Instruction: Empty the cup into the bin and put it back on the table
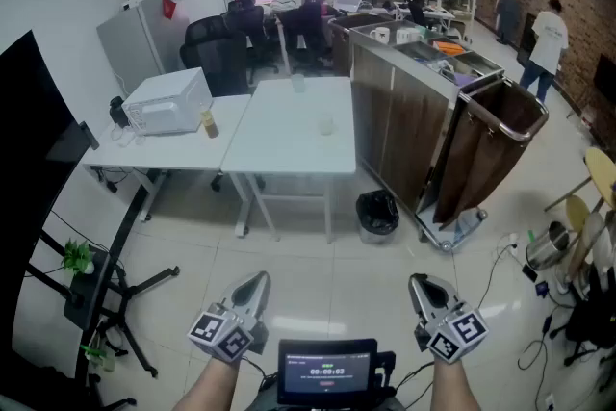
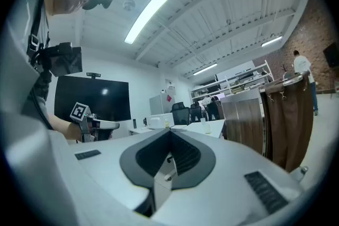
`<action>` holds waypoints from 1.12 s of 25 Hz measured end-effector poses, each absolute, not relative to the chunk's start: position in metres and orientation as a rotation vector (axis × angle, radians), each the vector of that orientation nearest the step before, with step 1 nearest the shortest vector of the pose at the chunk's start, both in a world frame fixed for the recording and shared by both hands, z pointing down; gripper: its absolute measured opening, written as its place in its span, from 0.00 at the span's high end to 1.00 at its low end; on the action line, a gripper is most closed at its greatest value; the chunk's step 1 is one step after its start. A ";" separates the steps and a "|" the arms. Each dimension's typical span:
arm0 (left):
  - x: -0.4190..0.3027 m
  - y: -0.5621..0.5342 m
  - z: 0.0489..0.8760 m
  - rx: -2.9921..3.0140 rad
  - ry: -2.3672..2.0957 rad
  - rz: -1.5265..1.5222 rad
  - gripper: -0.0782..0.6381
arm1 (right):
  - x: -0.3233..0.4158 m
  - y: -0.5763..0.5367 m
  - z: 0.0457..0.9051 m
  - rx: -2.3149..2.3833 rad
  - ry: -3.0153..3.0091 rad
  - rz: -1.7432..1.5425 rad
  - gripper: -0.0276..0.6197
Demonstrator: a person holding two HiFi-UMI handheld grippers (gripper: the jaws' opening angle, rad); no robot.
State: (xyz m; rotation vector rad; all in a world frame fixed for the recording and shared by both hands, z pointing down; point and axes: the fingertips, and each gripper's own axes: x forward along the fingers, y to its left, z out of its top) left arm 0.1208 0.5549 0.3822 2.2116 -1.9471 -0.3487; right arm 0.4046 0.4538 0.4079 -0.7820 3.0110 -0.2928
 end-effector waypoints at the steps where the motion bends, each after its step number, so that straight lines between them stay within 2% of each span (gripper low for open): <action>1: 0.125 0.551 0.382 2.206 -1.945 -0.358 0.90 | 0.409 0.449 0.408 -0.784 3.013 -0.286 0.96; 11: 0.129 0.512 0.385 2.180 -1.971 -0.365 0.90 | 0.401 0.404 0.412 -0.726 3.047 -0.300 0.96; 28: -0.003 0.400 0.379 2.247 -1.984 -0.357 0.90 | 0.268 0.294 0.409 -0.803 3.055 -0.304 0.96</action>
